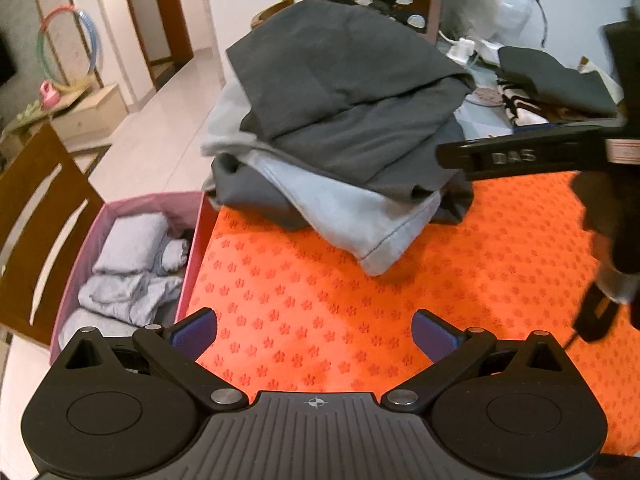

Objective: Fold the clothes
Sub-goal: 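Grasp the dark grey garment on the pile with both grippers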

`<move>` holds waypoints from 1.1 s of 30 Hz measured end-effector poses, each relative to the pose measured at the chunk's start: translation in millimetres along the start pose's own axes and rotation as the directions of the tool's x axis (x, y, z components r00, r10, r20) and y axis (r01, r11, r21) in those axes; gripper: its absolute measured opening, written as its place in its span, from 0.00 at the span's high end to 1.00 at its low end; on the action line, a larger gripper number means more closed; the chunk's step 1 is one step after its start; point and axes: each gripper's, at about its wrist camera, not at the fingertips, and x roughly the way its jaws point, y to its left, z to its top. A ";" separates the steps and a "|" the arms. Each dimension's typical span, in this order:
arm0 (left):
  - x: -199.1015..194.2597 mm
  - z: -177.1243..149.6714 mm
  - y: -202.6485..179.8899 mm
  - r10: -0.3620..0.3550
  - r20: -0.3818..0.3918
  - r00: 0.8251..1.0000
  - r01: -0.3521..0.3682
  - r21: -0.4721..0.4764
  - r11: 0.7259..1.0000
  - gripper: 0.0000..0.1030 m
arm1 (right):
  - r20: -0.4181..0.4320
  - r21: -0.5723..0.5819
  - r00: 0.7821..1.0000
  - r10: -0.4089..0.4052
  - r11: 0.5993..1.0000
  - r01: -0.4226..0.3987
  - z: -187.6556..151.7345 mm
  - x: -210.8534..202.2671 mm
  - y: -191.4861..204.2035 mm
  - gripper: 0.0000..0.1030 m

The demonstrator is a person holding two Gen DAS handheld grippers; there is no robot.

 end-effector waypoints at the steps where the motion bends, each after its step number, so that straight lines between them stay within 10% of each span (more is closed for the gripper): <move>1: 0.8 -1.2 2.1 -0.010 -0.007 1.000 0.009 -0.015 1.000 0.00 | -0.010 -0.007 1.000 0.006 1.000 -0.006 0.8 10.2 0.1 0.02; 7: 2.6 -8.0 14.5 -0.019 -0.020 1.000 0.017 -0.096 0.995 0.00 | -0.087 -0.062 0.996 -0.015 0.998 0.009 -3.4 61.8 2.0 0.48; 9: 2.2 -9.8 17.1 -0.003 -0.017 1.000 0.002 -0.111 0.994 0.00 | -0.083 -0.086 0.996 -0.026 0.996 0.019 -6.8 66.2 2.5 0.90; 21: -4.2 -7.2 10.6 -0.004 0.069 0.998 0.006 -0.023 1.000 0.00 | 0.030 0.055 0.997 0.068 0.996 -0.069 -14.6 -53.1 -22.3 0.96; 33: -14.2 -14.1 -71.2 -0.327 0.047 0.944 0.310 0.217 0.926 0.00 | 0.041 0.221 0.983 -0.179 0.961 0.166 -81.6 -209.0 -76.9 0.97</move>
